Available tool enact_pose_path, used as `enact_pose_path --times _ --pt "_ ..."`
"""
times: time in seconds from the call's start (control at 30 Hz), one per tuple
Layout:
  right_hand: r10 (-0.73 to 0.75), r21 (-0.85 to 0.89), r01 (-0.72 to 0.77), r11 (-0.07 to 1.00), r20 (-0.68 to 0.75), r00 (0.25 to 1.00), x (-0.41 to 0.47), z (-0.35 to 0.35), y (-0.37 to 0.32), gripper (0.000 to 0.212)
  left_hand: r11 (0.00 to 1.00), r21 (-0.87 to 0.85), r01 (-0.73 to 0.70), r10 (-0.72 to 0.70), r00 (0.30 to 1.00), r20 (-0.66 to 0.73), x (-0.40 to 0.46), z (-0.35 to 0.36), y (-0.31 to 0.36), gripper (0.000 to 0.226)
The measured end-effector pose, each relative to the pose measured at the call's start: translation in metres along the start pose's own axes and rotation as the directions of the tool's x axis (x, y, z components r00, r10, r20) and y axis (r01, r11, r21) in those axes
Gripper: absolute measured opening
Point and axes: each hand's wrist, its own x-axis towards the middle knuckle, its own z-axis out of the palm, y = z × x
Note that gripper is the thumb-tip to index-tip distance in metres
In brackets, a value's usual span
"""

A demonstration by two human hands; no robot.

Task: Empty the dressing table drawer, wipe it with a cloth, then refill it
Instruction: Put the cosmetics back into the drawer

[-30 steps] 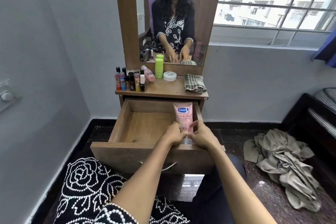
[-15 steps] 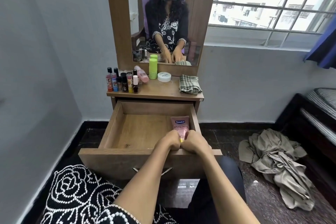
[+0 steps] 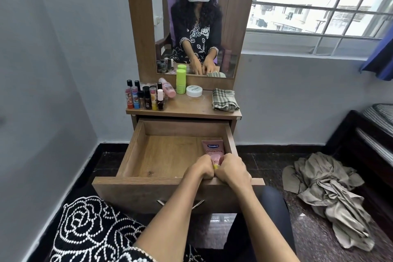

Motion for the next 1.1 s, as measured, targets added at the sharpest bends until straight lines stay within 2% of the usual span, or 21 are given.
enact_pose_path --times 0.17,0.23,0.5,0.73,1.1 --pt "0.002 0.063 0.010 0.998 -0.188 0.982 -0.009 -0.001 -0.002 0.024 1.000 -0.008 0.019 -0.019 0.997 -0.069 -0.002 0.001 0.000 0.026" --pt "-0.003 0.077 0.021 0.997 -0.218 0.976 -0.012 -0.002 -0.003 0.022 0.999 -0.028 0.032 -0.035 0.993 -0.111 -0.003 0.003 0.000 0.024" --pt "-0.018 0.100 0.040 0.994 -0.214 0.977 -0.014 -0.004 -0.003 0.022 0.992 -0.121 0.046 -0.083 0.944 -0.320 -0.009 0.004 -0.001 0.029" --pt "-0.065 0.124 0.091 0.988 -0.200 0.978 -0.015 -0.005 -0.004 0.020 0.987 -0.160 -0.009 -0.056 0.915 -0.400 -0.017 0.001 -0.001 0.024" --pt "-0.180 0.174 0.205 0.963 -0.150 0.972 -0.010 -0.004 0.003 0.014 0.969 -0.213 -0.125 0.004 0.870 -0.492 -0.032 -0.007 0.006 0.033"
